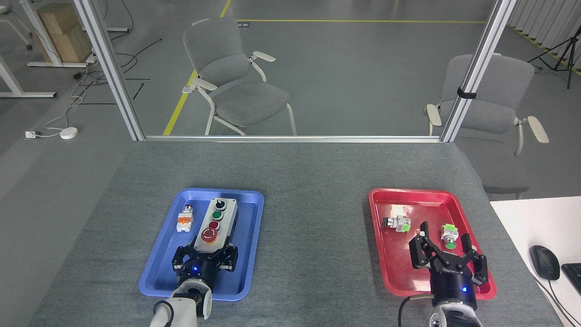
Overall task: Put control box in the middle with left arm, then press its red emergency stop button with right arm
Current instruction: 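Lower the left gripper and grasp the near end of the control box, then drag the control box off the blue tray toward the table middle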
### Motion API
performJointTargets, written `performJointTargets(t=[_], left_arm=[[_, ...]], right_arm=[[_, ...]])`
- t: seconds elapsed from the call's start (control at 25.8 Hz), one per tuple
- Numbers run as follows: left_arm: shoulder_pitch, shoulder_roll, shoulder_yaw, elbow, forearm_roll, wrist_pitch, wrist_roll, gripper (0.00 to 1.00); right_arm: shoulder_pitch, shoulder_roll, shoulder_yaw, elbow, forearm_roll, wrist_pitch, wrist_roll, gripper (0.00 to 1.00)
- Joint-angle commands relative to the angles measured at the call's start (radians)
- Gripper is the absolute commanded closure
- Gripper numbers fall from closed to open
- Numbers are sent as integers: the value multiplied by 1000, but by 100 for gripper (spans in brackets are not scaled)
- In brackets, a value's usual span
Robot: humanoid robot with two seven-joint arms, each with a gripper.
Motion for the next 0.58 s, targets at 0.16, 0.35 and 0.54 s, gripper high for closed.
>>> performJointTargets(t=[0.16,0.35,0.54], left_arm=[[-16,14,-3,11,6,-51,-10,100],[29,15,5,-140,29,-97,-1,100],[188,29,4,-466,102,-153,-13,100]], right_arm=[[-1,0,0,1,0,0,1,0],[-1,0,-1,1,0,1,1,0],[-2,0,-1,-1,0,4,1,0]])
